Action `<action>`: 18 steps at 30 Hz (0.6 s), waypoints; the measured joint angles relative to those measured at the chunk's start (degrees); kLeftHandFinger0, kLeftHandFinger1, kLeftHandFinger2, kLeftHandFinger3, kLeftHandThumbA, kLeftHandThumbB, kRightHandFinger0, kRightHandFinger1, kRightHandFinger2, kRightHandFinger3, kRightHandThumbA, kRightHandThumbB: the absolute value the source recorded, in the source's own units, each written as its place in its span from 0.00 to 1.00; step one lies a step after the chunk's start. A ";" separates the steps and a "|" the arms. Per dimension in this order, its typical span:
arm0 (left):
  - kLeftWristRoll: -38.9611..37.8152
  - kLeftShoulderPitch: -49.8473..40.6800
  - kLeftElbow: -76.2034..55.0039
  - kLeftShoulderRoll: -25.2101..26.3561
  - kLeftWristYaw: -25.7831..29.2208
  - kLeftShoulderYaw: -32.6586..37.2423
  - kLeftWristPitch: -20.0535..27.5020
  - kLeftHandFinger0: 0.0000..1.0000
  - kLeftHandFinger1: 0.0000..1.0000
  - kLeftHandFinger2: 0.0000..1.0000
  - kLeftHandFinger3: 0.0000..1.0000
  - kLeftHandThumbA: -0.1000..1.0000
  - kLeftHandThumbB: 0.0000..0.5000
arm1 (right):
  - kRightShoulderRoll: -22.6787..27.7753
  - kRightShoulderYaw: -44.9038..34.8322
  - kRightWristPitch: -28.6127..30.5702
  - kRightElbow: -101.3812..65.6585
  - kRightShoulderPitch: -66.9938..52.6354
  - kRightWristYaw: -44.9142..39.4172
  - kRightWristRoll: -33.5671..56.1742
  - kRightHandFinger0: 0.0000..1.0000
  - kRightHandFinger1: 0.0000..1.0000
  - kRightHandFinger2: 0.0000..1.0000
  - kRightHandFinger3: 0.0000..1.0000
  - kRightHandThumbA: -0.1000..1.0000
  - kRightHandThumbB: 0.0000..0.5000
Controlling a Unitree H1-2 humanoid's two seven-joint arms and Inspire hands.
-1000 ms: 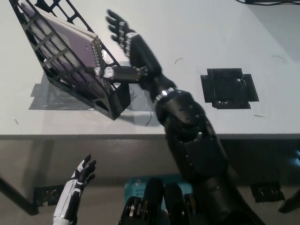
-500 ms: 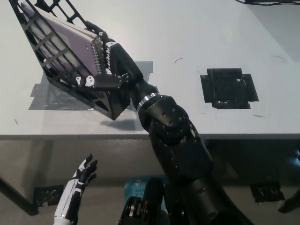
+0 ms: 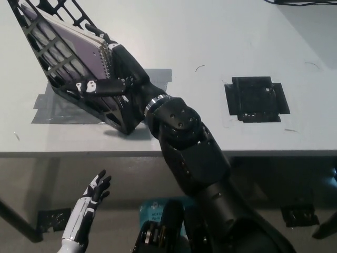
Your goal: A shelf with a book inside it is placed on the center of the desk infront of the robot. The robot uses its right hand to grab the book, take it out and hand it to a person.
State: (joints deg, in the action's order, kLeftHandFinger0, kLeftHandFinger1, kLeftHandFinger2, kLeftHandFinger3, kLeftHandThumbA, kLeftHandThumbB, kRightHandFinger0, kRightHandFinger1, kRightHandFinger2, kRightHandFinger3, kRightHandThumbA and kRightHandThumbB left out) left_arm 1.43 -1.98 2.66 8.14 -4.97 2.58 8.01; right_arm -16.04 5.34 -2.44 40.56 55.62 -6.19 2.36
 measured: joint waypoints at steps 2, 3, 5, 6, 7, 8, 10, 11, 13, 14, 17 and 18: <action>0.07 -0.01 0.00 0.00 0.01 0.08 0.00 1.00 1.00 1.00 1.00 1.00 0.46 | -0.09 -0.68 0.29 2.51 0.99 0.00 0.10 1.00 1.00 1.00 1.00 1.00 0.67; 0.12 -0.02 0.00 -0.01 0.01 0.12 -0.01 1.00 1.00 1.00 1.00 1.00 0.45 | -0.13 -0.92 0.55 3.58 1.45 0.01 0.11 1.00 1.00 1.00 1.00 1.00 0.66; 0.16 -0.02 0.00 -0.01 0.01 0.14 -0.01 1.00 1.00 1.00 1.00 0.99 0.46 | -0.20 -1.11 0.84 4.95 2.12 0.03 0.11 1.00 1.00 1.00 1.00 1.00 0.60; 0.17 -0.01 0.00 0.00 0.01 0.14 -0.02 1.00 1.00 1.00 1.00 0.99 0.46 | -0.25 -1.21 1.09 5.94 2.64 0.03 0.11 1.00 1.00 1.00 1.00 1.00 0.60; 0.17 0.03 0.00 0.00 0.01 0.14 -0.02 1.00 1.00 1.00 1.00 0.99 0.47 | -0.28 -1.28 1.23 6.66 3.11 0.03 0.11 1.00 1.00 1.00 1.00 1.00 0.60; 0.17 0.06 0.00 0.00 0.01 0.14 -0.04 1.00 1.00 1.00 1.00 0.98 0.48 | -0.29 -1.33 1.28 7.26 3.42 0.03 0.11 1.00 1.00 1.00 1.00 1.00 0.60; 0.18 0.14 0.00 0.00 0.01 0.14 -0.05 1.00 1.00 1.00 1.00 0.98 0.50 | -0.31 -1.45 1.35 7.95 3.97 0.02 0.11 1.00 1.00 1.00 1.00 1.00 0.57; 0.17 0.33 0.00 -0.01 0.01 0.13 -0.05 1.00 1.00 1.00 1.00 0.98 0.52 | -0.36 -1.60 1.54 9.01 4.53 0.00 0.12 1.00 1.00 1.00 1.00 1.00 0.58; 0.17 0.45 0.00 -0.01 0.01 0.13 -0.06 1.00 1.00 1.00 1.00 0.99 0.52 | -0.39 -1.74 1.68 9.91 4.85 -0.04 0.18 1.00 1.00 1.00 1.00 1.00 0.59; 0.17 0.52 0.00 -0.01 0.01 0.13 -0.05 1.00 1.00 1.00 1.00 0.99 0.52 | -0.41 -1.76 1.82 10.35 4.96 -0.06 0.23 1.00 1.00 1.00 1.00 1.00 0.59; 0.25 0.61 0.00 0.00 0.01 0.14 -0.04 1.00 1.00 1.00 1.00 1.00 0.50 | -0.49 -1.76 2.22 11.12 5.01 -0.07 0.29 1.00 1.00 1.00 1.00 0.99 0.54; 0.30 0.62 0.00 0.00 0.01 0.15 -0.04 1.00 1.00 1.00 1.00 1.00 0.49 | -0.50 -1.76 2.34 11.21 5.01 -0.08 0.30 1.00 1.00 1.00 1.00 0.98 0.53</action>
State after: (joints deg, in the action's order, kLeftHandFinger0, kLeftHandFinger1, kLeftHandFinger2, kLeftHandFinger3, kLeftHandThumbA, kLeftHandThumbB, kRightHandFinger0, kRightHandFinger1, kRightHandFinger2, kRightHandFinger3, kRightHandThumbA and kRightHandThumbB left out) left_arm 1.73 -1.36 2.66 8.14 -4.95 2.72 7.97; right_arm -16.55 3.57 -0.10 51.78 60.63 -6.27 2.67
